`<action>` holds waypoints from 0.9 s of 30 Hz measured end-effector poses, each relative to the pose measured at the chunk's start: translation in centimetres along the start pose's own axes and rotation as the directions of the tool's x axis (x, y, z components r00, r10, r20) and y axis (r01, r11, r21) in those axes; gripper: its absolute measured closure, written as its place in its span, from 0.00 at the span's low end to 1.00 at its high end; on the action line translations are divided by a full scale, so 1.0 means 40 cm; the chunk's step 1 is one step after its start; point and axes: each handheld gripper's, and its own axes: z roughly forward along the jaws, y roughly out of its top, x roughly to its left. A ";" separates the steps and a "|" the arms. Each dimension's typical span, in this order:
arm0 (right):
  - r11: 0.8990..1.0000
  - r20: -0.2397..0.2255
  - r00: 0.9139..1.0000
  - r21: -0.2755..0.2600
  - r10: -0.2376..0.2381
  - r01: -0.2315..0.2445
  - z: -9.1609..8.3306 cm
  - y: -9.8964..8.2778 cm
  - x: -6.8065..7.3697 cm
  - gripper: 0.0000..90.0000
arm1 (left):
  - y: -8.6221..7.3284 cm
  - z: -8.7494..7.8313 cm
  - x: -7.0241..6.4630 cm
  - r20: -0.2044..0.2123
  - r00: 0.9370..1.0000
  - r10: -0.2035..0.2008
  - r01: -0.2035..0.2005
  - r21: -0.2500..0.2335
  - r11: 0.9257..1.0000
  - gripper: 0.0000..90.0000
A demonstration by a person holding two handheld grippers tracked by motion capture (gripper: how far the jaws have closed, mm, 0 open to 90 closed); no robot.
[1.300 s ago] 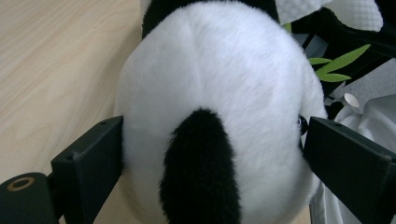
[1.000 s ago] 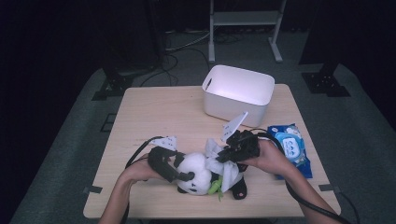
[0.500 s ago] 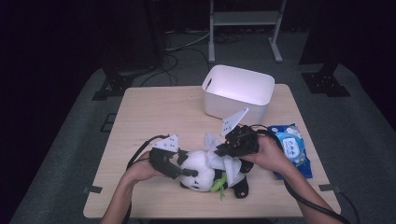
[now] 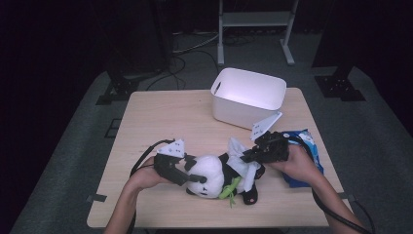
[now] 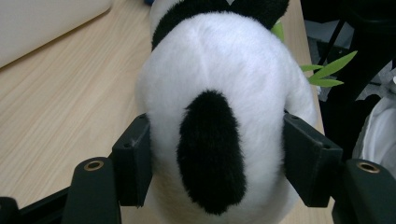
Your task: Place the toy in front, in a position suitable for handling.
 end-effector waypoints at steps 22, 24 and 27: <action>0.999 0.013 0.999 0.034 -0.030 0.030 0.001 0.014 0.016 0.92 | 0.002 -0.015 -0.001 0.000 1.000 -0.009 0.009 0.004 1.000 0.38; 0.999 0.002 0.999 0.023 -0.034 0.034 0.004 0.029 0.021 0.92 | 0.004 -0.016 -0.002 0.000 1.000 -0.005 0.005 0.003 1.000 0.38; 0.998 -0.013 0.998 0.025 -0.063 0.063 0.023 0.057 0.031 0.92 | 0.011 -0.015 -0.008 -0.004 1.000 0.006 -0.006 -0.001 1.000 0.38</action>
